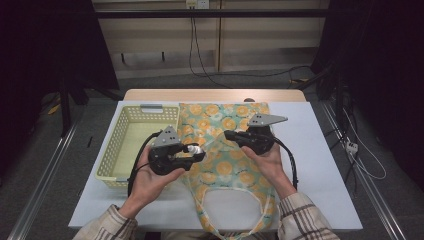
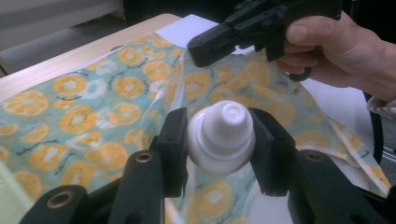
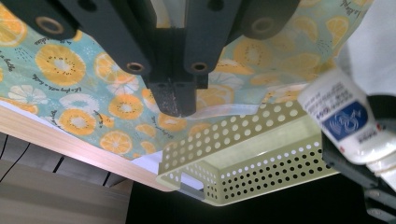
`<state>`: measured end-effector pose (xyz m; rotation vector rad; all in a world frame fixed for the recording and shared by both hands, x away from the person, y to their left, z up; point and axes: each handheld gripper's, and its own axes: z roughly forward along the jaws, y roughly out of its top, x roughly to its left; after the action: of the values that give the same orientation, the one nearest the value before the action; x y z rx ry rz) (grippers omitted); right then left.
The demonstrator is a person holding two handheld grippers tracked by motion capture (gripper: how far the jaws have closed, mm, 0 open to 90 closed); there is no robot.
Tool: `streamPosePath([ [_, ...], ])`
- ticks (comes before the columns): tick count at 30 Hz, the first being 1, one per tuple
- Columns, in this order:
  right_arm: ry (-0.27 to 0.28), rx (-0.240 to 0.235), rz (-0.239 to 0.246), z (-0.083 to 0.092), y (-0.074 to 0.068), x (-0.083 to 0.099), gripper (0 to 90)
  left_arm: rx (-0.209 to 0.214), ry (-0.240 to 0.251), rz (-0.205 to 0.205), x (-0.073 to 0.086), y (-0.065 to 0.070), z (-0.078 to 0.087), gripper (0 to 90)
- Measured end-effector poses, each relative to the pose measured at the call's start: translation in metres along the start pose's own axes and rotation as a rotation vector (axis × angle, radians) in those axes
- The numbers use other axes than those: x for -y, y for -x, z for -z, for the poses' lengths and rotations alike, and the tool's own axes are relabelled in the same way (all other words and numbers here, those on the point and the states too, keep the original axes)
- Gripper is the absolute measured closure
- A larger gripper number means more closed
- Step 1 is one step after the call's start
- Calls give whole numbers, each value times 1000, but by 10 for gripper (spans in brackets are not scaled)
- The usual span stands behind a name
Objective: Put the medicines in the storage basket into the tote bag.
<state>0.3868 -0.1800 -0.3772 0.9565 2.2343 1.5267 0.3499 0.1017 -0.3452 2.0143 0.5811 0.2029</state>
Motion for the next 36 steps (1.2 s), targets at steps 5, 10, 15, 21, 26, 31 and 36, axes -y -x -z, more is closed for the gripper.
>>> streamPosePath([
  [5, 5, -1, -5, 1, 1, -1, 900, 18, -23, -10, -3, 8, -16, 601],
  [10, 9, 1, -5, 2, 1, -2, 900, 42, -37, -9, -7, 12, -34, 600],
  [15, 14, 0, -5, 3, 1, -2, 900, 54, -43, -9, -8, 16, -53, 600],
  [21, 18, 4, -1, 5, 2, -4, 900, 65, -70, -8, -7, 16, -75, 601],
  [26, 25, 5, 0, 7, 1, -5, 900, 51, -96, -14, -4, 14, -90, 600],
  [31, 33, 7, 1, 10, 1, -7, 900, 35, -110, -1, -1, 8, -103, 600],
  [36, 32, 7, 1, 10, 2, -6, 900, 15, -132, 4, 2, 3, -113, 601],
])
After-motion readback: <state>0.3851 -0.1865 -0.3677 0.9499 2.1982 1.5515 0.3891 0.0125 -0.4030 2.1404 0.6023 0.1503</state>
